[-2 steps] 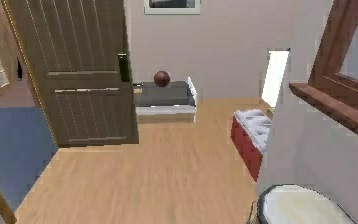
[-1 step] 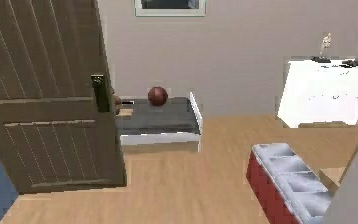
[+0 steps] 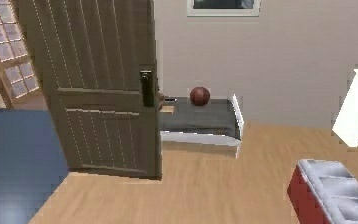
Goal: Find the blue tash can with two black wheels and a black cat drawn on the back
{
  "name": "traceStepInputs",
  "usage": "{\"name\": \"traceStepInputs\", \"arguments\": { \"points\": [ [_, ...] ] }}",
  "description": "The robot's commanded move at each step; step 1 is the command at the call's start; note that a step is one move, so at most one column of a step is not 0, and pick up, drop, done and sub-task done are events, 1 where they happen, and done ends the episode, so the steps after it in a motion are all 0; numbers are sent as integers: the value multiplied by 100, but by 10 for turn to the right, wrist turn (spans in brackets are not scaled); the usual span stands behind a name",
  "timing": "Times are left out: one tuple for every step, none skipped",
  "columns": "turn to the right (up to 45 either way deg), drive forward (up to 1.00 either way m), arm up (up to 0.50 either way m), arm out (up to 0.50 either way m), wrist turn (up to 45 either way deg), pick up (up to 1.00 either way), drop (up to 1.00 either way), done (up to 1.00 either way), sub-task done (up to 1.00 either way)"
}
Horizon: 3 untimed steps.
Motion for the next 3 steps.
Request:
{"name": "traceStepInputs", "arguments": {
  "points": [
    [0,15,0,0,0,0,0,0,0],
    [210,0,0,0,0,0,0,0,0],
    [0,100,0,0,0,0,0,0,0]
  ]
}}
